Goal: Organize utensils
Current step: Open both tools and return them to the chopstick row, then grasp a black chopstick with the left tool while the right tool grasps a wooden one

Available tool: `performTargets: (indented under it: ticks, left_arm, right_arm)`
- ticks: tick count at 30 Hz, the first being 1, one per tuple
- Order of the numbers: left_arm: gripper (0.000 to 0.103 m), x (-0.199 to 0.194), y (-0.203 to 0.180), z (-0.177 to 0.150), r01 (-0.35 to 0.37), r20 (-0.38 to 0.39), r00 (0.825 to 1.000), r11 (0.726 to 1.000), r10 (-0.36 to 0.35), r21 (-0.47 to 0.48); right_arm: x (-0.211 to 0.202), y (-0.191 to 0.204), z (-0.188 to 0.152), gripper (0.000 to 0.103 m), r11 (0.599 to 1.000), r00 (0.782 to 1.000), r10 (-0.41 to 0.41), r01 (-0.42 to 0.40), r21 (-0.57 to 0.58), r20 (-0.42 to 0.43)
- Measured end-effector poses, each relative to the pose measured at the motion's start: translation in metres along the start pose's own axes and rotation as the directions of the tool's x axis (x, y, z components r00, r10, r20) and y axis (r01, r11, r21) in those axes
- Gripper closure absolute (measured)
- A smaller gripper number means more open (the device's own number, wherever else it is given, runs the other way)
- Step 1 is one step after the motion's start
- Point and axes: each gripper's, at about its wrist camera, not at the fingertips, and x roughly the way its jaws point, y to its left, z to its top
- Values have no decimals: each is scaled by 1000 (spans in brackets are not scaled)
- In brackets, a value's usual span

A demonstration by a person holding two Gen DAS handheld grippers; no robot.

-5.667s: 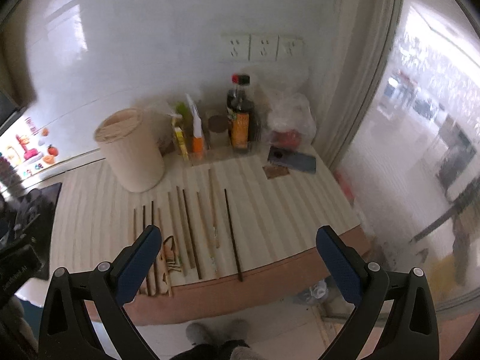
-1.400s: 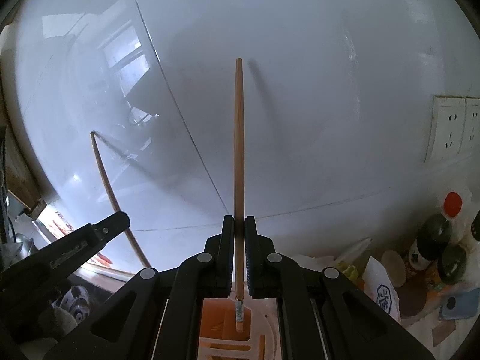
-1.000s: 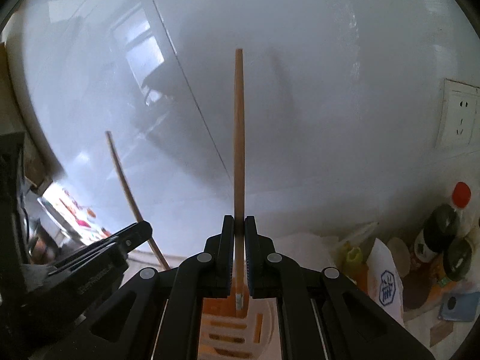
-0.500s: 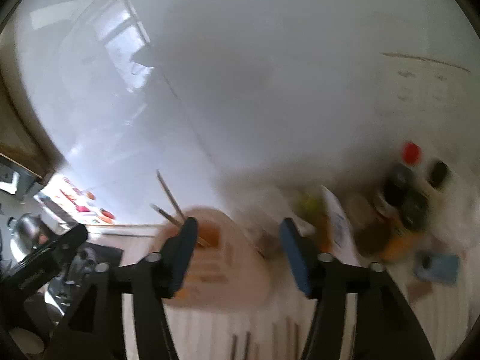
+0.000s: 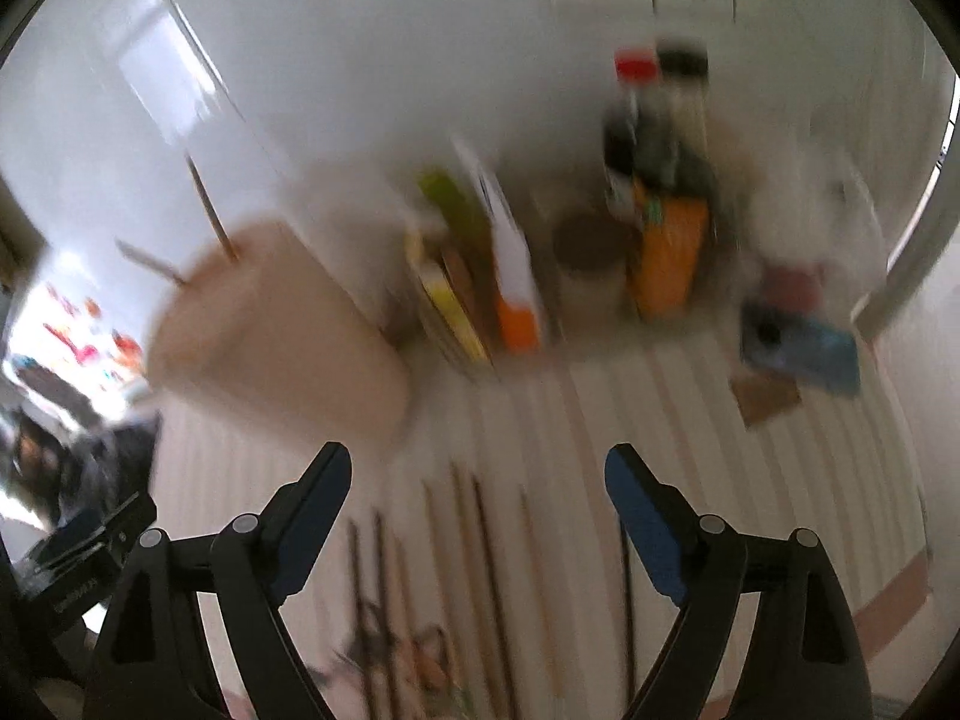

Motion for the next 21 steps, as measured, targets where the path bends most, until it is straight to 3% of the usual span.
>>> performTargets:
  ticks: [3, 4, 7, 11, 12, 13, 14, 16, 18, 21]
  left_arm:
    - [3, 36, -12, -17, 24, -106, 994, 999, -21, 24]
    - [10, 45, -15, -22, 34, -134, 991, 999, -30, 29]
    - [30, 74, -28, -38, 84, -237, 969, 995, -71, 45]
    - [48, 101, -44, -53, 106, -312, 947, 991, -75, 82]
    - [57, 105, -48, -55, 103, -318, 946, 990, -67, 95]
    - [72, 107, -50, -57, 95, -319, 946, 990, -57, 106]
    - [78, 110, -52, -60, 87, -321, 946, 989, -45, 119]
    - [99, 107, -54, -61, 72, -294, 956, 987, -27, 142]
    - [99, 106, -52, -62, 55, -285, 958, 987, -10, 152]
    - [99, 103, -38, -61, 27, -278, 960, 989, 14, 143]
  right_arm:
    - [33, -9, -21, 38, 1000, 993, -22, 21, -14, -112]
    - [50, -12, -31, 45, 999, 985, -34, 31, -24, -168]
    - [79, -18, -51, 56, 998, 967, -58, 48, -47, -247]
    - [105, -26, -72, 62, 996, 946, -78, 60, -66, -316]
    - [108, -27, -74, 64, 996, 942, -82, 62, -69, -327]
    - [112, -29, -79, 67, 995, 937, -88, 67, -74, -337]
    - [114, -29, -81, 67, 995, 935, -89, 67, -77, -342]
    - [117, -30, -88, 68, 994, 929, -97, 69, -90, -357]
    - [121, -30, -93, 72, 991, 923, -112, 76, -109, -369]
    - [130, -29, -102, 89, 985, 909, -143, 94, -142, -392]
